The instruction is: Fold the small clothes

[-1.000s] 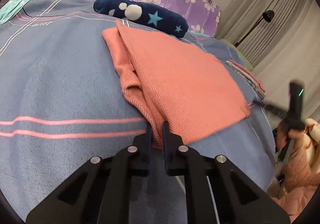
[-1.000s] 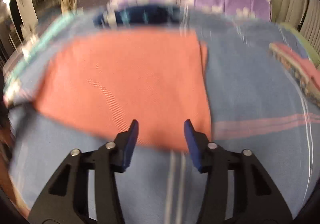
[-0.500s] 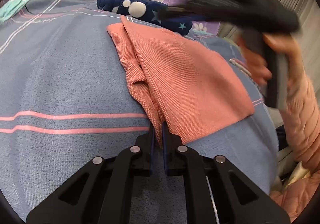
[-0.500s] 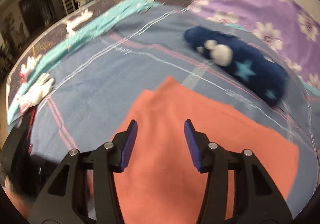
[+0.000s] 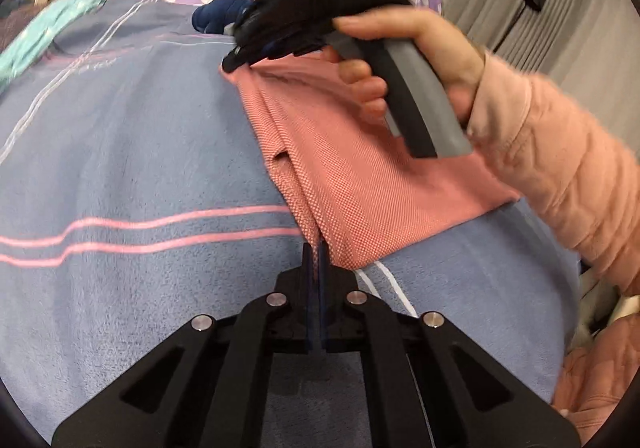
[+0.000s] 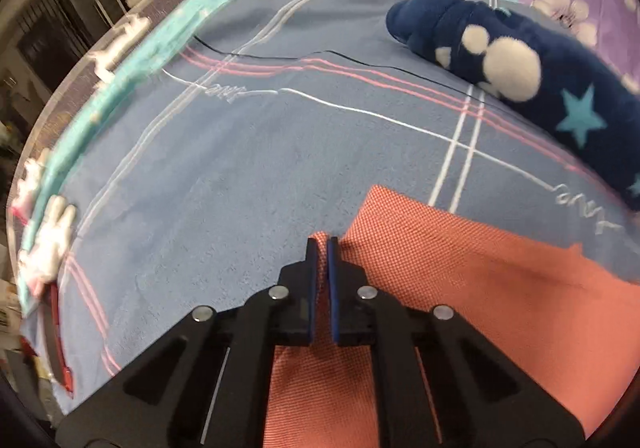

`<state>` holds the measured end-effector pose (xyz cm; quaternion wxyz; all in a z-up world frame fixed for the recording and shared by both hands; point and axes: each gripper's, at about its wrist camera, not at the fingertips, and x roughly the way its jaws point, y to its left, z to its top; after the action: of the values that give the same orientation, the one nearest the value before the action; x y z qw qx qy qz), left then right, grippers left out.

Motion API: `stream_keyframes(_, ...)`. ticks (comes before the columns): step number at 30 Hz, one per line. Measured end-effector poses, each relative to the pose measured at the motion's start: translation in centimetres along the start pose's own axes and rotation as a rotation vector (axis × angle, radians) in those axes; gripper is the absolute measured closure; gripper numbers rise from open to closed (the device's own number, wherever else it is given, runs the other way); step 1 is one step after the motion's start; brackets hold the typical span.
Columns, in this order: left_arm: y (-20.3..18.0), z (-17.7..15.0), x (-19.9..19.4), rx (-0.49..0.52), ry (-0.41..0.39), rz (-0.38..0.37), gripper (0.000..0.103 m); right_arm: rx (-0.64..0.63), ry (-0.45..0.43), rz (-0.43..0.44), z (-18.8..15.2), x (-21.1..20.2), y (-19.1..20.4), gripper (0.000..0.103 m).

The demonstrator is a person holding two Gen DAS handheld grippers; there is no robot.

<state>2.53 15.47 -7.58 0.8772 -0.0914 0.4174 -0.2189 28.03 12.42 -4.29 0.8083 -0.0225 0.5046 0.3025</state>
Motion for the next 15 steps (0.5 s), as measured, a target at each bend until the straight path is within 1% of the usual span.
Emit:
stream_keyframes(1,0.0,0.0,-0.3,0.006,-0.004,0.011,0.101,0.034,-0.008,0.036,0.0,-0.6,-0.5,0.087)
stream_keyframes(2,-0.2,-0.1,-0.6,0.016,-0.007,0.035,0.102,0.057,-0.024,0.065,-0.2,-1.6,-0.8,0.083)
stream_keyframes(3,-0.1,-0.3,-1.0,0.024,-0.007,0.068,0.102,0.06,-0.062,0.082,-0.7,-3.4,-1.1,0.081)
stream_keyframes(4,-0.1,-0.6,-1.3,0.022,-0.009,0.079,0.101,0.04,-0.096,0.08,-1.1,-5.0,-1.2,0.076)
stream_keyframes(5,0.1,-0.8,-1.8,0.016,-0.014,0.089,0.099,0.022,-0.12,0.07,-1.5,-6.0,-1.2,0.07)
stream_keyframes(6,0.3,-0.9,-2.5,0.012,-0.025,0.107,0.097,-0.009,-0.152,0.044,-2.6,-7.9,-1.2,0.067)
stream_keyframes(7,0.4,-0.9,-2.8,0.012,-0.034,0.12,0.09,-0.032,-0.167,0.019,-3.7,-9.1,-1.2,0.064)
stream_keyframes(8,0.4,-0.9,-3.2,0.012,-0.045,0.132,0.086,-0.048,-0.173,0.006,-4.5,-9.9,-1.4,0.064)
stream_keyframes(9,0.4,-0.6,-3.5,0.01,-0.058,0.136,0.085,-0.066,-0.177,-0.004,-5.8,-10.7,-1.5,0.064)
stream_keyframes(11,0.4,0.3,-3.5,-0.002,-0.077,0.133,0.082,-0.108,-0.165,-0.045,-9.3,-12.2,-1.8,0.061)
stream_keyframes(12,0.2,0.9,-3.2,-0.004,-0.085,0.127,0.079,-0.12,-0.162,-0.068,-10.5,-12.5,-1.8,0.06)
stream_keyframes(14,-0.2,2.0,-2.3,0.009,-0.09,0.13,0.068,-0.137,-0.157,-0.12,-14.2,-13.5,-2.0,0.058)
stream_keyframes(15,0.0,2.9,-1.5,0.016,-0.087,0.135,0.067,-0.137,-0.152,-0.125,-15.9,-13.9,-2.2,0.058)
